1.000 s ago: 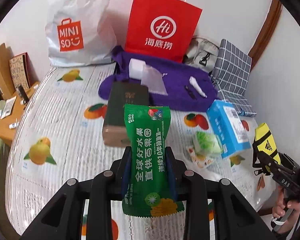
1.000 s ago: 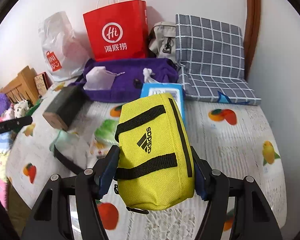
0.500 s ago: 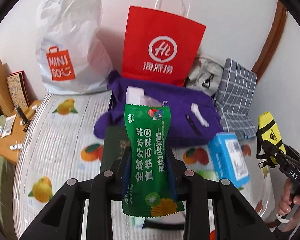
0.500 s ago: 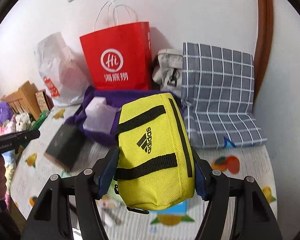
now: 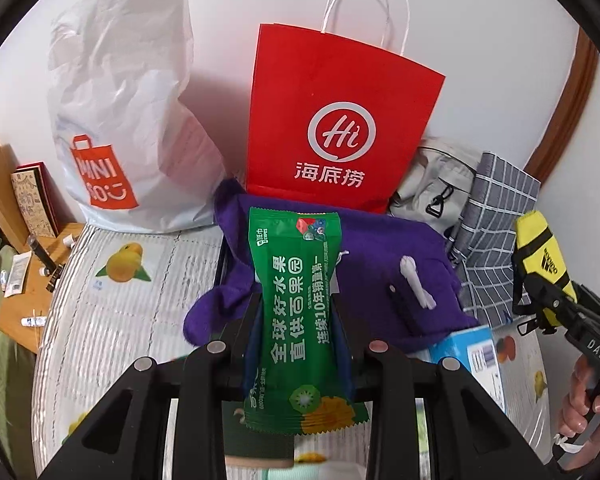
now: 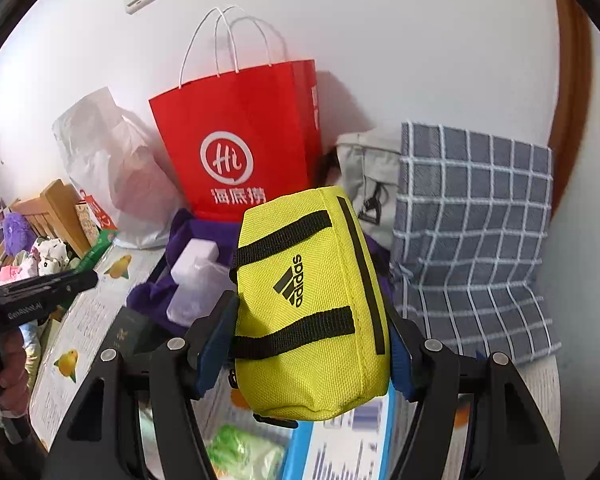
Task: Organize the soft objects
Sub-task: 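Carry the green packet with the left gripper while the right gripper carries the pouch to the towel, then open both grippers to release the packet and the pouch onto the towel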
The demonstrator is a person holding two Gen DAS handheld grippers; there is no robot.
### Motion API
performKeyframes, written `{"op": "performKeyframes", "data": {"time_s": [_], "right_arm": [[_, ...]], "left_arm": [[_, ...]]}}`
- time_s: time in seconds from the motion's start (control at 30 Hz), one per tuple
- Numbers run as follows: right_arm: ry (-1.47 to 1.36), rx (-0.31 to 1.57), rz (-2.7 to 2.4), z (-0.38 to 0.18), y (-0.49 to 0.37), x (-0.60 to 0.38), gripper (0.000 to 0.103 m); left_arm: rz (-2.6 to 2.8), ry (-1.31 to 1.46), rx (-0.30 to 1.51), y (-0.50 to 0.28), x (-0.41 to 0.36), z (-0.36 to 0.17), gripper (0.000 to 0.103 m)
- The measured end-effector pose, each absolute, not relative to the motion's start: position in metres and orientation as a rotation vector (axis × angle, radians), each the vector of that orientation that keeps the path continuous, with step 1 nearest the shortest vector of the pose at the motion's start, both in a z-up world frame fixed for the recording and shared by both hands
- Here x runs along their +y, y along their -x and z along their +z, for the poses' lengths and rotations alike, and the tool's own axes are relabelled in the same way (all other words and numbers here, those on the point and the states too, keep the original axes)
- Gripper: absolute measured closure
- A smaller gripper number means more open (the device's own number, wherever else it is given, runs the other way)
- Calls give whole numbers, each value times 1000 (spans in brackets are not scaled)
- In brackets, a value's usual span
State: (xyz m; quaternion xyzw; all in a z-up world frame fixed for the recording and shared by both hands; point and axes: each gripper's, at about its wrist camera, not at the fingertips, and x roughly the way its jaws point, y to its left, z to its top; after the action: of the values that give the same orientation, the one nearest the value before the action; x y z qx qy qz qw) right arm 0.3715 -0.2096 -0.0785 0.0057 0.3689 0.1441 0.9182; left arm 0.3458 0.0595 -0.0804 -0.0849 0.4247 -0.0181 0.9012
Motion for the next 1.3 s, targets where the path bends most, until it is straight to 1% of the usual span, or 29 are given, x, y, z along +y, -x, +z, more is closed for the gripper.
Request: {"op": "performKeyframes", "data": {"time_s": [0.2,0.37,0.47,0.57,0.67,0.83,1.13,1.3], "right_arm": [[-5,759,322,-82,-397,-205,37],[23,812,361,-119,-415,-204,37],[68,845,343,-133,-425,-199,37],[55,877,374,-147,-430,-198,37],[75,911,388,-162,-434,-192,37],[109,976,388,-184,-442,-185,37],[95,1046,395,-209,-452,-179,36],[95,1052,381,-216,-456,-177,36]], "left_arm": [[-35,204,889,-375,61,-89,73],[-38,195,897,-398,56,-101,73],[-45,204,906,-410,57,-112,73],[-54,227,925,-421,59,-126,73],[-82,227,923,-422,56,-133,73],[-67,221,979,-435,58,-156,73],[-60,218,1065,-442,51,-177,73],[-58,207,1086,-443,48,-184,73]]}}
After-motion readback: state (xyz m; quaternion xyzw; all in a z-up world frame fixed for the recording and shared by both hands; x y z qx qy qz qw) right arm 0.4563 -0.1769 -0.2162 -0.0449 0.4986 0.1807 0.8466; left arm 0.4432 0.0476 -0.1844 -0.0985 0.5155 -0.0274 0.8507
